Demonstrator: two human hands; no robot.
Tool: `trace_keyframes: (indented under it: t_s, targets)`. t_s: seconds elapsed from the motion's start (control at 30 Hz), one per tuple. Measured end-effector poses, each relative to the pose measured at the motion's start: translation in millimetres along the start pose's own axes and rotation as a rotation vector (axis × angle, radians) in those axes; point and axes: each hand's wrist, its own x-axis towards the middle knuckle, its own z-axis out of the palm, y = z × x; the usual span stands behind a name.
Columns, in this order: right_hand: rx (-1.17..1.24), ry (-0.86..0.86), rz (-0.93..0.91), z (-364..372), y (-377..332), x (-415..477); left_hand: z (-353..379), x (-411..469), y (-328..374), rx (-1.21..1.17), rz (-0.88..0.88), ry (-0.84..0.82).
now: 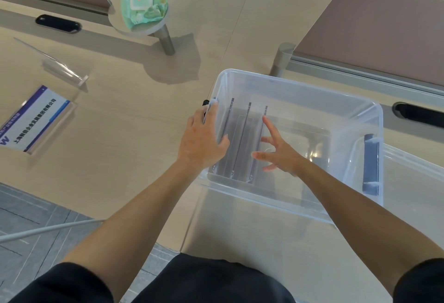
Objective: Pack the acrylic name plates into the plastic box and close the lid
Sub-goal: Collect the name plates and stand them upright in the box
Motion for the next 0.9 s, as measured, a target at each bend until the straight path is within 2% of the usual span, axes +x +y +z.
trace_keyframes:
  t_s: [0.17, 0.3, 0.37, 0.43, 0.6, 0.7, 0.77, 0.9]
  targets:
    - [-0.076, 0.008, -0.012, -1.5, -3.4, -5.9, -1.3, -0.5, 1.9, 0.02, -0.006, -0.026]
    - [-0.357, 0.244, -0.067, -21.4, -28.5, -30.3, -3.6, -4.3, 2.2, 0.205, 0.134, 0.048]
    - [-0.507, 0.384, -0.074, -38.4, -45.9, -57.8, -6.7, -4.0, 9.8, 0.116, 0.16, 0.074]
    - [-0.657, 0.474, -0.027, -54.7, -58.9, -98.3, -11.1, -3.0, 26.7, -0.032, 0.161, 0.001]
    - [-0.822, 0.641, 0.127, -78.3, -60.2, -212.9, -11.3, -9.3, 93.0, -0.125, 0.356, -0.013]
    - [-0.854, 0.742, 0.208, -87.4, -37.6, -276.1, -2.1, -28.2, 140.2, -0.264, 0.41, -0.175]
    - [-0.841, 0.793, 0.252, -93.2, -15.1, -316.5, 8.2, -44.3, 170.7, -0.263, 0.46, -0.28]
    - [-0.771, 0.857, 0.31, -108.5, 40.7, -393.1, 31.2, -86.3, 234.6, -0.2, 0.578, -0.391]
